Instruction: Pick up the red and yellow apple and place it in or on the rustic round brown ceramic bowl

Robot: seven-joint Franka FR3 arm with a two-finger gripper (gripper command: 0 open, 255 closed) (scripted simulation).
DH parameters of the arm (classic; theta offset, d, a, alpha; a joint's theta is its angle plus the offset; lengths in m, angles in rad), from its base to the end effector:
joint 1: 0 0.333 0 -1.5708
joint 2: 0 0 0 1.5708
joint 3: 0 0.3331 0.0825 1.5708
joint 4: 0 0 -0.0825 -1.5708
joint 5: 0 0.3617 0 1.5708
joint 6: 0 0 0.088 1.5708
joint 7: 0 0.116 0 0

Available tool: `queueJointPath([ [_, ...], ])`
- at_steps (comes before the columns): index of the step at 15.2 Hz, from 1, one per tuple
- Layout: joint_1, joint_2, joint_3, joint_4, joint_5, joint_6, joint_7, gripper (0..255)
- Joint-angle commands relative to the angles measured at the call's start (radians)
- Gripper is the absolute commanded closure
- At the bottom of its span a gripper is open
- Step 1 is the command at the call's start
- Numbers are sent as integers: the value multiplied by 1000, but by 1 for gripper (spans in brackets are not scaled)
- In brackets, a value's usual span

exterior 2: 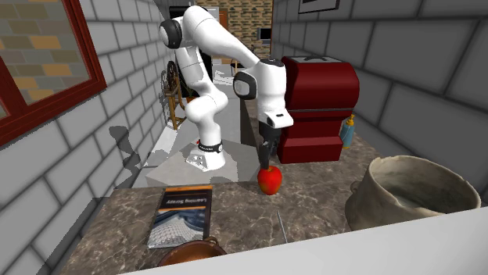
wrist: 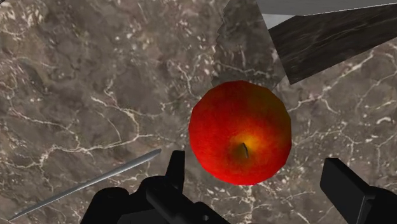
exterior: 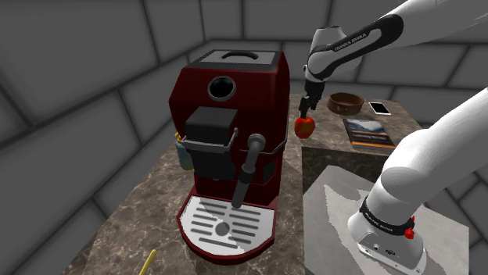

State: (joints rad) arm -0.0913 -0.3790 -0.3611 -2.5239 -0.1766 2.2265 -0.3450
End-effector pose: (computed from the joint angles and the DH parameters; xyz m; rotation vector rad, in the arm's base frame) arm 0.3573 -0.1844 0.4272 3.1042 0.0242 0.0873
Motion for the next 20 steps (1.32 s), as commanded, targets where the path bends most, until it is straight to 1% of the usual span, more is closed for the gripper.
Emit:
queueJointPath([
  [1, 1, 15, -4, -12, 1, 27, -2, 0],
  [9, 1, 15, -4, -12, 1, 27, -2, 0],
  [10, 1, 15, -4, -12, 1, 27, -2, 255],
  [19, 1, 15, -4, -12, 1, 27, -2, 255],
  [20, 1, 7, -2, -4, 1, 12, -1, 255],
])
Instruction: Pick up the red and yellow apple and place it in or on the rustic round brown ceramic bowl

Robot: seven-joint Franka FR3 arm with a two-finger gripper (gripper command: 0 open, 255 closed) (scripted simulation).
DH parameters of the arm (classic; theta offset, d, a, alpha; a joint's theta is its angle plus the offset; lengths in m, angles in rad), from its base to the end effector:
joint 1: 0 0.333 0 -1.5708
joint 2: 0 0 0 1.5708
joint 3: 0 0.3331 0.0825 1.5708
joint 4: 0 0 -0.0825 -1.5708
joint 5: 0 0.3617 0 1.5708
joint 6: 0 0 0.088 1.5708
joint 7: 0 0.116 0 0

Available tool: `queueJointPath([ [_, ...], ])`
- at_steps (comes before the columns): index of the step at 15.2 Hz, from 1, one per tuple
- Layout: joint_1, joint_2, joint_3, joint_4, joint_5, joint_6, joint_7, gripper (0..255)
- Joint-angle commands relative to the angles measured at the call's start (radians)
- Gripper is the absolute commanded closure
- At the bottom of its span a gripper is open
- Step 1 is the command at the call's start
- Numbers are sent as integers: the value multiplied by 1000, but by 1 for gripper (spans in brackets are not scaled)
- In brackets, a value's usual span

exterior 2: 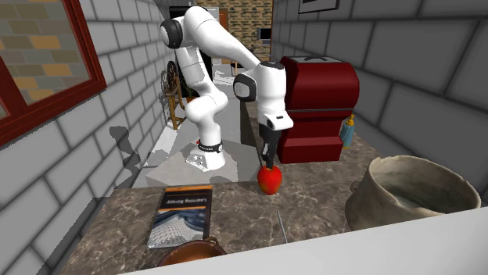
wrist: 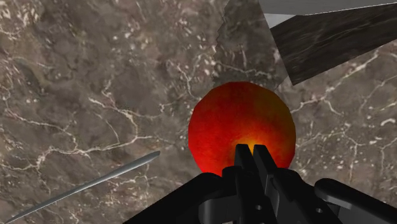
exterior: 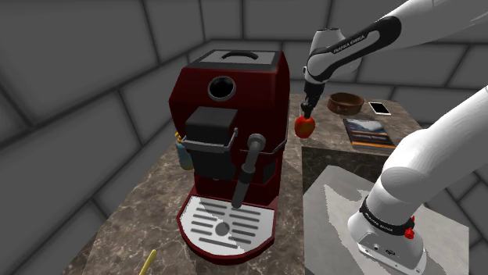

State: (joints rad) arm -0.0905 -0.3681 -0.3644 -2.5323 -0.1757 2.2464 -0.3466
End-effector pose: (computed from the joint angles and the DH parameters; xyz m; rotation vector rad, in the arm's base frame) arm 0.3583 -0.1848 0.4212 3.1040 0.0246 0.0884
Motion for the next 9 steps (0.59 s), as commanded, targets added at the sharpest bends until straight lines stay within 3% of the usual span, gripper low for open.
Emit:
queueJointPath([
  [1, 0, -11, 3, 13, 0, -24, 1, 255],
  [9, -1, -59, 20, 85, 1, -143, 4, 255],
])
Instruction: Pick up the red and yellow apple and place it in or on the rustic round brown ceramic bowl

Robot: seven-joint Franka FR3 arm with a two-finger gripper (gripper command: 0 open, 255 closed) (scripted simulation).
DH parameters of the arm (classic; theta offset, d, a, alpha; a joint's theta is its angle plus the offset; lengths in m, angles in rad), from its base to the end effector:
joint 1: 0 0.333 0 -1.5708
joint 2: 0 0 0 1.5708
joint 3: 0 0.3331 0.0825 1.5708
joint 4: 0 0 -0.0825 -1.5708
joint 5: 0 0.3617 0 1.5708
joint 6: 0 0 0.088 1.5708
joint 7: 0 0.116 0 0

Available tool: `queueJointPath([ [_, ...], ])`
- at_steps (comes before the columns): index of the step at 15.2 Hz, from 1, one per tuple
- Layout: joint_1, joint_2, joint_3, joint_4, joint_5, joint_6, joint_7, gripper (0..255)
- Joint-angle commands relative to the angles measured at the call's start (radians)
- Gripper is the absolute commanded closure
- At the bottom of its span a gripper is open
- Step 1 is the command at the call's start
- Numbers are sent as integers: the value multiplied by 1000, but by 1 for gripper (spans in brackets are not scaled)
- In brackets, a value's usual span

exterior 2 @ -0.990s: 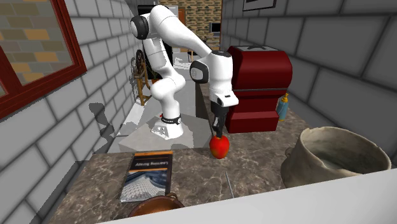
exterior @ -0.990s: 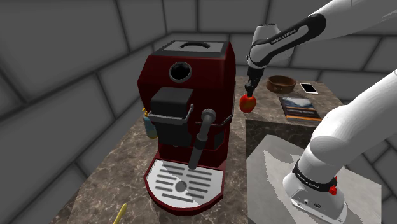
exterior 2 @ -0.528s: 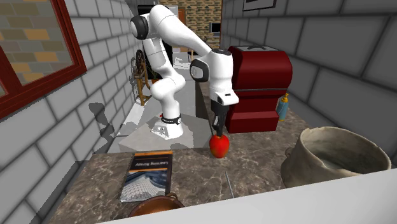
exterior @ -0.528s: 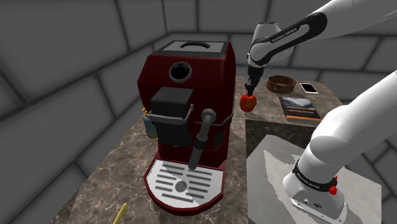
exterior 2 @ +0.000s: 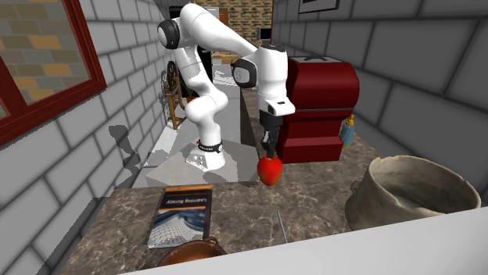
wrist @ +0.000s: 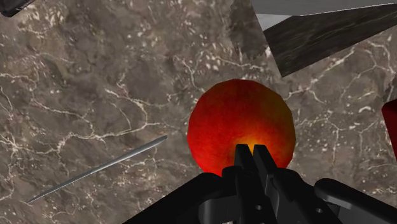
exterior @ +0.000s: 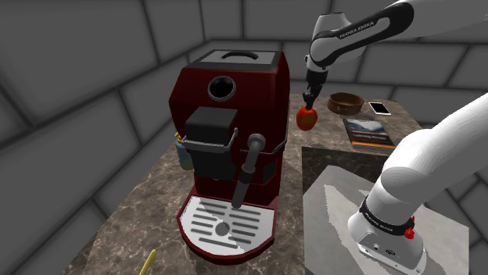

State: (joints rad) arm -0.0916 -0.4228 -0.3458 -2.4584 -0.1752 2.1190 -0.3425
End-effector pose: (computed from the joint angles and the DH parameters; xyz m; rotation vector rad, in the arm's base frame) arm 0.3557 -0.1843 0.4632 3.1038 0.0243 0.0890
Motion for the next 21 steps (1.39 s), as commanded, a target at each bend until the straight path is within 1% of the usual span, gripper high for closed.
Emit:
queueJointPath([
  [1, 1, -9, 4, 22, 1, -30, 0, 255],
  [19, 8, -47, 34, 229, 17, -276, -4, 255],
  [21, -4, -22, -5, 267, 12, -284, -55, 255],
])
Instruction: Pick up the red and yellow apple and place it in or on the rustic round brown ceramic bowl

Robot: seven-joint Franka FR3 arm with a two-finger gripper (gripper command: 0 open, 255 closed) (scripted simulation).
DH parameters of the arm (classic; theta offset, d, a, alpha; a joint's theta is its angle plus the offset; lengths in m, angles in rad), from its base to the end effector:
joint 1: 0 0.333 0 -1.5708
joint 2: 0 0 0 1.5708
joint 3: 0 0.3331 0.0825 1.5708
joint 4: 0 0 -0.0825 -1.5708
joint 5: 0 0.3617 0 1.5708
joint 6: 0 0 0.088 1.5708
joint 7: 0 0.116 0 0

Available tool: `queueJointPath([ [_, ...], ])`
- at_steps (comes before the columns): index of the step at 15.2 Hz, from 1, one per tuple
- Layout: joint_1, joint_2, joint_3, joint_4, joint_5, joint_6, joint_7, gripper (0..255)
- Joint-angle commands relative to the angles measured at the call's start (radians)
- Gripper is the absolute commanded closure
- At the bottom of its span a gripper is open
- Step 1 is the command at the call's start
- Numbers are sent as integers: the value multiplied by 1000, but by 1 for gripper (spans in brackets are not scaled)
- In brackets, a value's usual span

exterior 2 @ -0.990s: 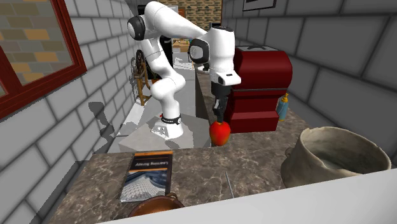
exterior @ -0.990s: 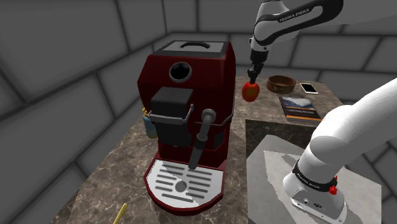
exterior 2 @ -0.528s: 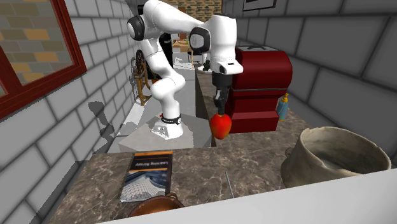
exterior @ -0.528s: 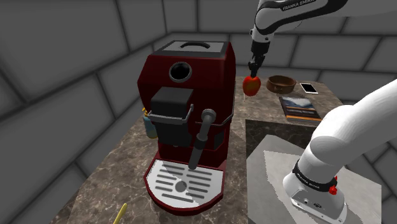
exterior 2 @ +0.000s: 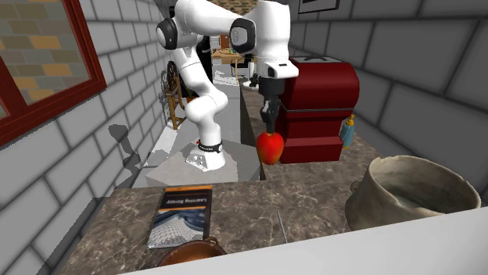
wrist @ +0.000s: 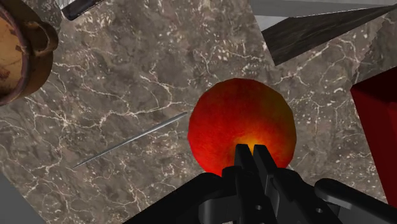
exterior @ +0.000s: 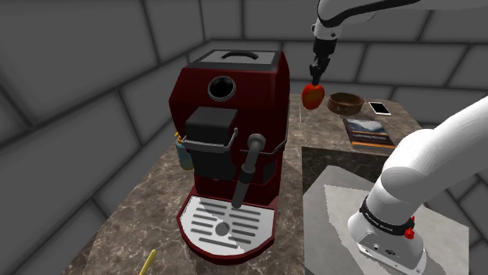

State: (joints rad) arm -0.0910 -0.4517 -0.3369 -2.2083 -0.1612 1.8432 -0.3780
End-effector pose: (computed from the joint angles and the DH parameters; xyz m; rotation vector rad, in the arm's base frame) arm 0.3531 -0.1995 0.5627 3.1041 0.0238 0.0889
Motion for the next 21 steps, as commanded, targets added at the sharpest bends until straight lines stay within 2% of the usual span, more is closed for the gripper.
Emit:
queueJointPath([
  [1, -10, 22, -33, 38, -3, -12, -45, 255],
  [7, -35, 132, -152, 185, 12, -38, -207, 255],
  [12, -55, 262, -257, 340, 65, -68, -356, 255],
  [17, -98, 436, -359, 533, 173, -116, -524, 255],
  [21, -183, 613, -417, 727, 302, -184, -664, 255],
])
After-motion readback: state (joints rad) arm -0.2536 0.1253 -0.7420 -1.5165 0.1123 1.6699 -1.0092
